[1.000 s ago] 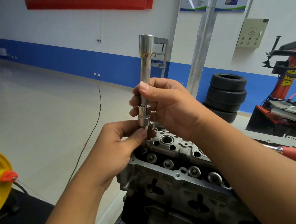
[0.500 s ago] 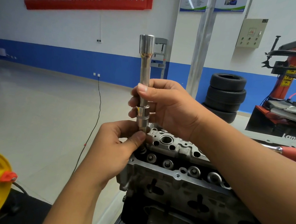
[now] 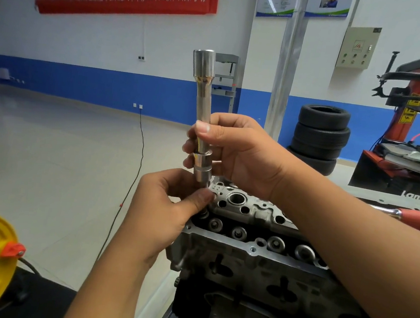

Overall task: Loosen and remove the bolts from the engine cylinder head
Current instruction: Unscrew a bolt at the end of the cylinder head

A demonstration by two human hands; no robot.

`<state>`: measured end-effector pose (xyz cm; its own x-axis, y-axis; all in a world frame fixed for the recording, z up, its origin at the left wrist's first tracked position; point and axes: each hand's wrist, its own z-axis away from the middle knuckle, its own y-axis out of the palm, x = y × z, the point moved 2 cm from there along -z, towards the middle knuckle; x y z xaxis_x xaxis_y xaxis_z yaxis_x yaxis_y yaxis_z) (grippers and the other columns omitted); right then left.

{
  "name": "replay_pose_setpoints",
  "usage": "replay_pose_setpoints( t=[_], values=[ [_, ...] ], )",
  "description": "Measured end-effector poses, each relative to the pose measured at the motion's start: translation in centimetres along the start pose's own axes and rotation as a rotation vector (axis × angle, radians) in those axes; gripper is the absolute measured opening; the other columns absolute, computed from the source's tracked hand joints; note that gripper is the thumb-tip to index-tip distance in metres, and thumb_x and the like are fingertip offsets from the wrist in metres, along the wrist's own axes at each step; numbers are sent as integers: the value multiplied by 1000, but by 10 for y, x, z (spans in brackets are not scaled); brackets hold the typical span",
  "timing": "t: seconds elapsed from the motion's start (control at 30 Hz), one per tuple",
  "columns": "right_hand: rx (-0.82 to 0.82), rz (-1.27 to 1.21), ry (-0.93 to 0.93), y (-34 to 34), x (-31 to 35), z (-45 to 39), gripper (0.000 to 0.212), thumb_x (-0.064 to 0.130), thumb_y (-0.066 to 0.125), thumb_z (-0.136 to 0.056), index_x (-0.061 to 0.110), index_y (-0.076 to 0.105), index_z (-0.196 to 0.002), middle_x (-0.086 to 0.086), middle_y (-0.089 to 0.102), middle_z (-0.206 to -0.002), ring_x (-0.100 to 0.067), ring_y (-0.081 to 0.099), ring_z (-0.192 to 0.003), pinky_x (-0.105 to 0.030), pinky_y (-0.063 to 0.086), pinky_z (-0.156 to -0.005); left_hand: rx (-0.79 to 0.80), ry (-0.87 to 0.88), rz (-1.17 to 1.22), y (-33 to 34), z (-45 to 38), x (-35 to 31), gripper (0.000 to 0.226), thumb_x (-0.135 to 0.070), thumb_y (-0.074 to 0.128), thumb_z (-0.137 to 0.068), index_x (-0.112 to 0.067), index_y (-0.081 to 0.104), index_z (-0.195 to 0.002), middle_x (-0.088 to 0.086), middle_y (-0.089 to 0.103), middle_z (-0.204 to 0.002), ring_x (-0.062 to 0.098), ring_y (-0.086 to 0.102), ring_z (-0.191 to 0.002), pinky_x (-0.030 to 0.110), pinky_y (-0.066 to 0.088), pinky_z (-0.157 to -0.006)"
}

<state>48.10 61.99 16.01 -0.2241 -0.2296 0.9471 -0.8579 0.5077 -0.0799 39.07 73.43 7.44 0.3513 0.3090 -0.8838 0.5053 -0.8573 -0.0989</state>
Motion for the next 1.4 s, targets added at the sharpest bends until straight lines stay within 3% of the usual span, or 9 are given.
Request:
replay_pose_setpoints(
  t=[0.13, 0.33, 0.43, 0.57, 0.67, 0.77, 1.0, 1.17, 1.4],
  values=[
    [6, 10, -9, 1, 0, 0, 12, 24, 71, -89, 13, 68, -86, -11, 73, -90, -31, 73, -83, -41, 60, -77, -60, -9, 58, -1, -1, 1, 21, -39, 87, -60, -33, 79, -79, -6, 77, -75, 8, 73, -71, 33, 55, -72],
    [-6, 8, -18, 0, -1, 0, 10, 23, 72, -86, 15, 69, -81, -10, 73, -87, -29, 72, -83, -42, 59, -80, 160, -51, 67, -5, 0, 6, 31, -16, 65, -100, -43, 80, -101, -8, 82, -98, 11, 76, -99, 22, 58, -79],
    [0, 0, -11, 0, -1, 0, 12, 22, 71, -89, 10, 69, -90, -10, 73, -89, -30, 73, -82, -39, 60, -75, 32, -46, 90, 0, -1, 2, 18, -20, 80, -85, -38, 81, -87, -5, 81, -86, 12, 77, -85, 32, 55, -80],
    [-23, 32, -21, -1, -2, 0, 12, 18, 74, -86, 9, 67, -93, -10, 73, -88, -29, 73, -80, -36, 60, -69, -13, -46, 150, 1, -3, 1, 18, -40, 83, -61, -35, 82, -77, -4, 79, -78, 8, 75, -73, 21, 54, -67],
    [-27, 33, -18, -2, -2, -1, 13, 18, 74, -85, 9, 67, -92, -10, 73, -88, -29, 73, -81, -36, 59, -68, 103, -61, 184, -1, -1, 1, 16, -38, 74, -78, -35, 84, -90, -3, 82, -90, 9, 77, -88, 12, 55, -68],
    [-25, 27, -12, -1, -2, -2, 17, 18, 74, -85, 8, 65, -94, -10, 72, -87, -28, 72, -80, -36, 60, -68, 128, -63, 150, -1, -1, 3, 21, -21, 66, -97, -36, 82, -94, -4, 82, -94, 10, 77, -93, 20, 57, -77],
    [-19, 36, -9, -1, -2, -1, 17, 18, 73, -86, 7, 68, -97, -10, 73, -89, -28, 72, -79, -37, 60, -73, -59, -39, 160, 2, -4, 2, 18, -41, 83, -61, -38, 81, -79, -6, 79, -80, 9, 76, -78, 28, 55, -77],
    [-15, 42, -2, -1, -3, -2, 14, 19, 72, -86, 8, 68, -94, -10, 73, -88, -28, 72, -78, -36, 59, -71, 62, -70, 172, -1, -4, 4, 17, -13, 69, -96, -25, 81, -97, -1, 82, -91, 9, 78, -88, 10, 55, -70],
    [-13, 36, 1, -1, -2, -1, 12, 17, 70, -89, 8, 68, -97, -10, 73, -89, -28, 73, -78, -36, 60, -72, -44, -79, 199, -2, -4, 2, 15, -9, 79, -84, -24, 81, -85, -2, 81, -84, 7, 77, -78, 9, 53, -64]
  ],
)
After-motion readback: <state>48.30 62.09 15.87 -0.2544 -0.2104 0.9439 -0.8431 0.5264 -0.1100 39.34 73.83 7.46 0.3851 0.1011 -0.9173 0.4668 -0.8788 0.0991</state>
